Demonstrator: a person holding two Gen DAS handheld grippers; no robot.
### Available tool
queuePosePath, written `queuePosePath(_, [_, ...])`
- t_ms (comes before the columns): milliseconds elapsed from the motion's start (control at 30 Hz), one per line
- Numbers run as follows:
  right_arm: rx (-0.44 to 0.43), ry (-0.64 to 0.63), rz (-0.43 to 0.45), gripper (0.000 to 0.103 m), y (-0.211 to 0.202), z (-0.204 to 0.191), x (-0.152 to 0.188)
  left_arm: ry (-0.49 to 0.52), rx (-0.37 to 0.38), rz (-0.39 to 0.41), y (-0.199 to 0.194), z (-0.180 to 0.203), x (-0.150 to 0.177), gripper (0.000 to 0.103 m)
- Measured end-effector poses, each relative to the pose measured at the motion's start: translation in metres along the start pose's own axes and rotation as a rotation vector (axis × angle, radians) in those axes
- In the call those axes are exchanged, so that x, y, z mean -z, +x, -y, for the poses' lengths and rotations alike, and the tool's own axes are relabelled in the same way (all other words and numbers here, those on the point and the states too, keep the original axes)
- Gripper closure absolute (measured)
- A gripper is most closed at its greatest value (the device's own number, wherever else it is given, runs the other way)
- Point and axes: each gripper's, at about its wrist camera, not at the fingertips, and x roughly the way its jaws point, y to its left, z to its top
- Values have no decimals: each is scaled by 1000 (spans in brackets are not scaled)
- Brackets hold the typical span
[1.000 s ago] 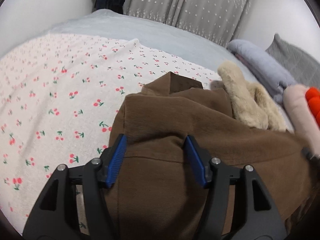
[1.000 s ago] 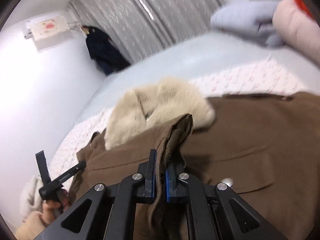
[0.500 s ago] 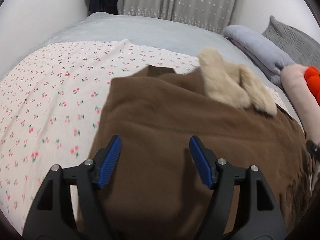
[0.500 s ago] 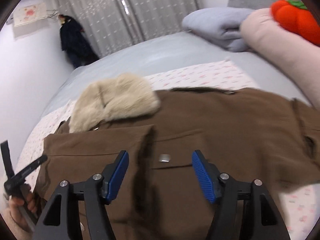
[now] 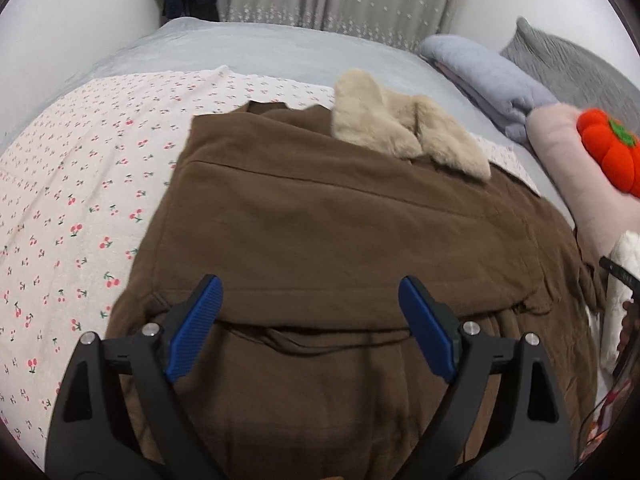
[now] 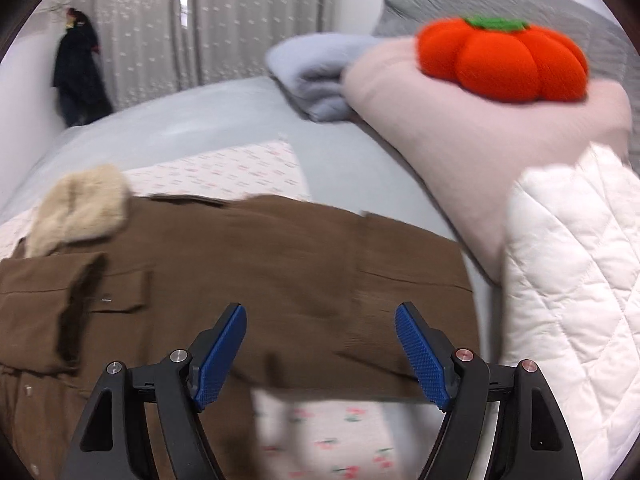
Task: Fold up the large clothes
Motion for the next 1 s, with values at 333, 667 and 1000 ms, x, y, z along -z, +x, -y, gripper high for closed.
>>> queuePosePath(333, [40,133,-202,51,76,45,18,14,61,-40,-3,10,11,13])
queuePosePath(667, [11,162,-78,92,19,44,-30,-64,109,-72,-11,-15,0,13])
queuePosePath(1000, [-218,128,67,93,-108,-18,-123,-135,135,-67,-20,-39,-9,13])
